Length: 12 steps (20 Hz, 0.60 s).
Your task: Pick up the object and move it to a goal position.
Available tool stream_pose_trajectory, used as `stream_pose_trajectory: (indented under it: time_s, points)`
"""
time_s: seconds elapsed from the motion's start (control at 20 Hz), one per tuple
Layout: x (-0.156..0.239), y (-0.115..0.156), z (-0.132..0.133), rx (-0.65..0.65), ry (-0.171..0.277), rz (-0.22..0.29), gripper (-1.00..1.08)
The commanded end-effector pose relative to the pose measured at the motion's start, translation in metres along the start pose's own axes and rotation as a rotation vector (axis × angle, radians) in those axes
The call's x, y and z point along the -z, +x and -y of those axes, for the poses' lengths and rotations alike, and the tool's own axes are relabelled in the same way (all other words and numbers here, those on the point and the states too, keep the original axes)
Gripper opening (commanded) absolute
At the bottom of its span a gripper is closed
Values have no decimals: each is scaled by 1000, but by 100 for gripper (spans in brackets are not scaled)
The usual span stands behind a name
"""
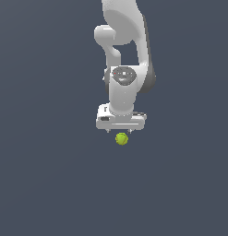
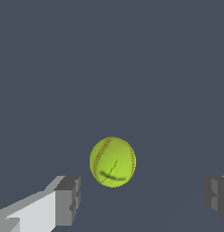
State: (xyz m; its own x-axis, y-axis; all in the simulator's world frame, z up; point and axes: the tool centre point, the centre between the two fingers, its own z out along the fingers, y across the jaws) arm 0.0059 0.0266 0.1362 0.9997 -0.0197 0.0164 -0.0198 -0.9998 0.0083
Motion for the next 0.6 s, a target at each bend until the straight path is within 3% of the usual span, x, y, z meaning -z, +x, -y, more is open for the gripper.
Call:
stream_pose_trajectory:
  time_s: [0.0, 0.55]
  points:
    - [-13, -5, 6, -35, 3, 5, 100]
    - [-44, -17, 18, -123, 7, 17, 100]
